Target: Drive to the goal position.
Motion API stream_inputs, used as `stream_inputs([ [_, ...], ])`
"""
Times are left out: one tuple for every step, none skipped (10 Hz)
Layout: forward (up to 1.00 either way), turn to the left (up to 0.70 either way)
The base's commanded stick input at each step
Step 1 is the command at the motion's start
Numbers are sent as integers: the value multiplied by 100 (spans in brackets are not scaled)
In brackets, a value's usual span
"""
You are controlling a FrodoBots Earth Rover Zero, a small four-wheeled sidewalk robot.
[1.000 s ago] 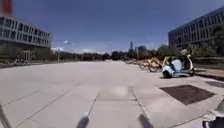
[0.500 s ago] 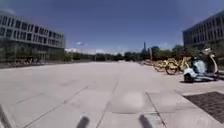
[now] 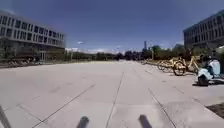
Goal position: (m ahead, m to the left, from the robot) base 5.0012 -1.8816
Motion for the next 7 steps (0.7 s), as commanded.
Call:
stream_inputs([
  [100, 1],
  [100, 1],
  [100, 1],
  [100, 1],
  [100, 1],
  [100, 1],
  [100, -2],
])
